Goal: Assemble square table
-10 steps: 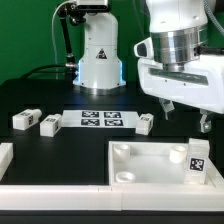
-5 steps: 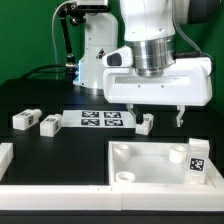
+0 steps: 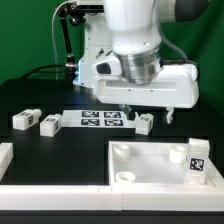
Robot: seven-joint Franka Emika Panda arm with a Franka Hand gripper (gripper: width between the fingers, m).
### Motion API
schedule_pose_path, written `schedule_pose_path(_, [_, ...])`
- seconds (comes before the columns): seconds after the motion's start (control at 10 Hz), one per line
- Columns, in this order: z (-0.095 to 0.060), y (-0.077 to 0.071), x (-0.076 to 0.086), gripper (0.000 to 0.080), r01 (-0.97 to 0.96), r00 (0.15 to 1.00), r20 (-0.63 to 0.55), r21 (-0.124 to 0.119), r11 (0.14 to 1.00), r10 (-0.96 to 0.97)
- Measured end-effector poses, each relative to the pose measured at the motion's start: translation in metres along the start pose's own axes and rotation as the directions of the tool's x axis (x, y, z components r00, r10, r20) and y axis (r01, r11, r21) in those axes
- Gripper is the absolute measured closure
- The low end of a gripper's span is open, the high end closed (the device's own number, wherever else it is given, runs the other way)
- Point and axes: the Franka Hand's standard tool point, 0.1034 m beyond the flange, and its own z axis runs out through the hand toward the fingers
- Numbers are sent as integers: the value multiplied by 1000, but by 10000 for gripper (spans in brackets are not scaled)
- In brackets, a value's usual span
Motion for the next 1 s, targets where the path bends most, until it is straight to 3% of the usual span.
schedule_pose_path(0.2, [9,12,-20,151,-28,989,144,18,999,25])
schedule_pose_path(0.4, [9,14,-17,151,-39,960,278,10,999,35])
schedule_pose_path(0.6, [12,16,-15,151,-46,950,310,6,999,41])
schedule_pose_path(0.8, [21,20,-28,151,88,956,287,-75,993,-63])
schedule_pose_path(0.9, [24,22,-32,151,107,953,292,-87,990,-77])
schedule_pose_path(1.0, [24,22,-30,151,99,954,290,-83,992,-71])
